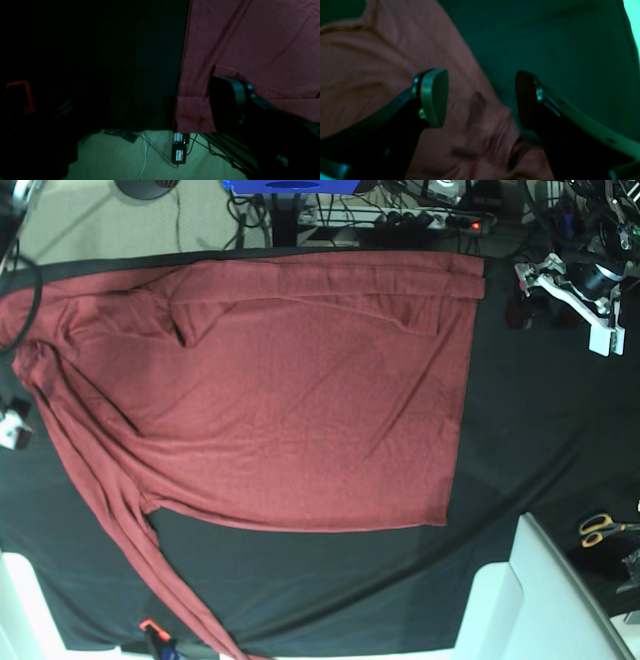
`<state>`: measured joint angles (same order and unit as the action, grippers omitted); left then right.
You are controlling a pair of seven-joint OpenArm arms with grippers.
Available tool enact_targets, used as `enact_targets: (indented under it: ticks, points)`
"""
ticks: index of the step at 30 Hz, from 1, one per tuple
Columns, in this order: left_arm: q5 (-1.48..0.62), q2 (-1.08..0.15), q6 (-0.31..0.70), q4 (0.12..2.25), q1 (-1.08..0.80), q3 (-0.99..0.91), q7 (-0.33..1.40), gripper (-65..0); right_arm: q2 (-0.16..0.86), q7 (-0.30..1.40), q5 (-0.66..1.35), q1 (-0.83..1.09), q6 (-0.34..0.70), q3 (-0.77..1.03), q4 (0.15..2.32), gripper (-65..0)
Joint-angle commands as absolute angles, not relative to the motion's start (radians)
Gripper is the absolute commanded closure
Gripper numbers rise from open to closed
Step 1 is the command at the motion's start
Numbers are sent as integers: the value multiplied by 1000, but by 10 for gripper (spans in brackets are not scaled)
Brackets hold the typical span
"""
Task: Fold the T-shirt properly
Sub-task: 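Grasp the shirt's side edge with the right gripper and hold it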
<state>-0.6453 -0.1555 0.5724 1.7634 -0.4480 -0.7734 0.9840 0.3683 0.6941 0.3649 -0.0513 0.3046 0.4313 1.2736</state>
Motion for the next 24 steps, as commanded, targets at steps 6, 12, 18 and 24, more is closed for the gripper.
enact_targets:
  ticks: [6,12,18,24]
  points:
    - [-661,-165,573,1778,-449,-780,964,-602,374,545,116,-280,311,208,940,-398]
    - [-659,-173,573,1778,-450,-783,964,-602,375,407,73,-403,306,202,653,-401]
    - [-659,-185,573,1778,-440,-776,964,-602,380,334,65,-430,305,200,573,-398]
    - [-659,-182,573,1762,-427,-774,964,-602,375,334,65,-430,303,196,573,-398]
